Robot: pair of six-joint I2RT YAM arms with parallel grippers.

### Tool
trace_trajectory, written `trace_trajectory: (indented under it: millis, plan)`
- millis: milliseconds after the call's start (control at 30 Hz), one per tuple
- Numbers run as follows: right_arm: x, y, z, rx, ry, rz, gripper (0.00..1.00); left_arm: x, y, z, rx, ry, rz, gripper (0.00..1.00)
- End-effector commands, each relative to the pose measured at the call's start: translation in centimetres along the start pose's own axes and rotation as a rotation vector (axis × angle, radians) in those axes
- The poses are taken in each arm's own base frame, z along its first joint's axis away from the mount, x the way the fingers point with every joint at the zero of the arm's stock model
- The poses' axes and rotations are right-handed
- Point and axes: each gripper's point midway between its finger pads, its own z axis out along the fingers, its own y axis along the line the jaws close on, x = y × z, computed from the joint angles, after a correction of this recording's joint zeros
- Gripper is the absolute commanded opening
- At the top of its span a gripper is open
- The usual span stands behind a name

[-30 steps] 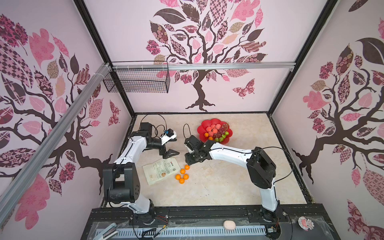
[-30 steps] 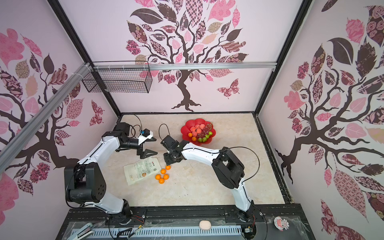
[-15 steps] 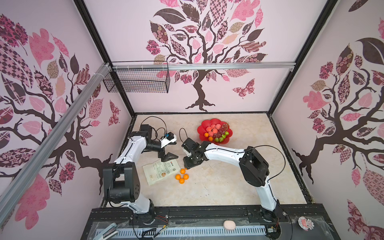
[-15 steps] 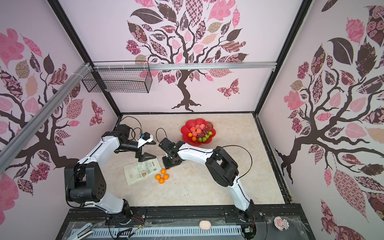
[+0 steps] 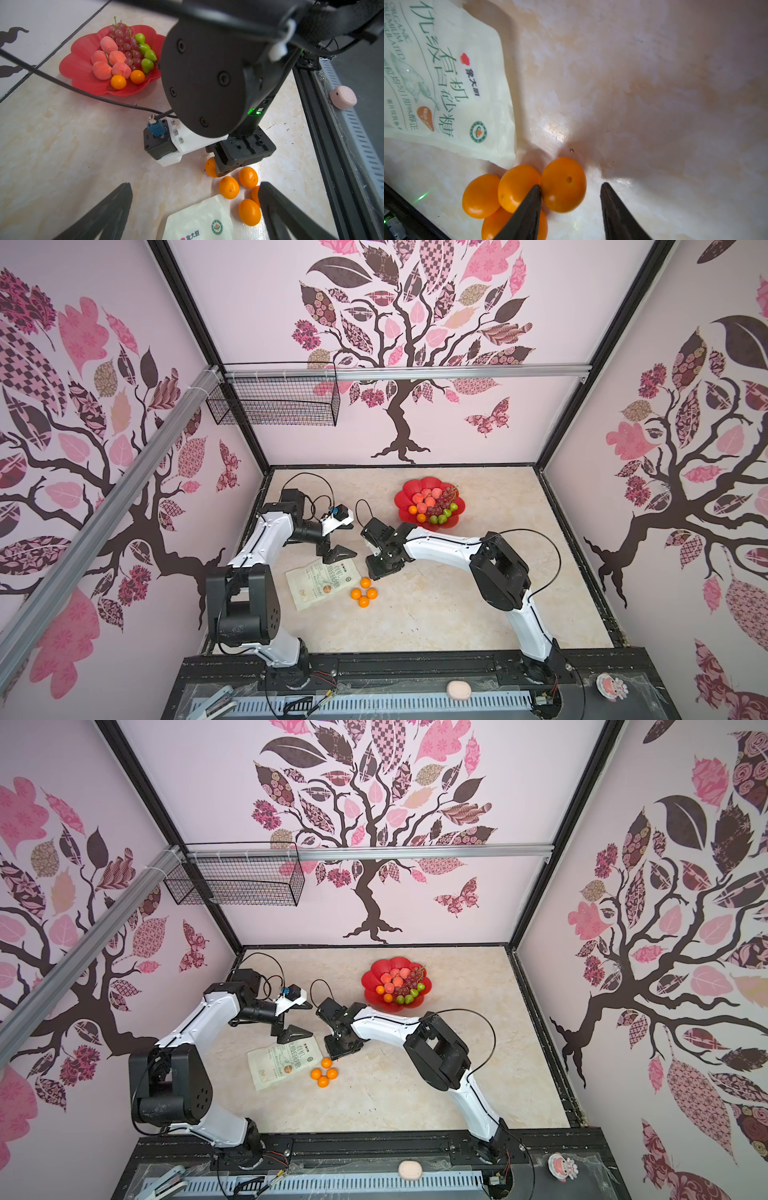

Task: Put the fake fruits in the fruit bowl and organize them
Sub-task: 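Lower the right gripper and close it on an orange ball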

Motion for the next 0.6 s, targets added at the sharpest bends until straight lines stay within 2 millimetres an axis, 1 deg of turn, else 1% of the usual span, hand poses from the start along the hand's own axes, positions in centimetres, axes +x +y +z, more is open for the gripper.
trace_trajectory:
  millis: [0, 233, 567]
  plan:
    - [0.39, -0.15, 1.01, 0.018, 0.036, 0.003, 0.49, -0.21, -0.29, 0.08, 0.006, -0.015, 0.011, 0.98]
    - [0.38, -0.32, 1.41, 0.027, 0.043, 0.005, 0.47, -0.24, -0.23, 0.10, 0.005, -0.018, 0.010, 0.98]
    - [0.57, -0.57, 1.79, 0.035, 0.052, 0.006, 0.38, -0.30, -0.22, 0.17, 0.006, -0.019, 0.012, 0.98]
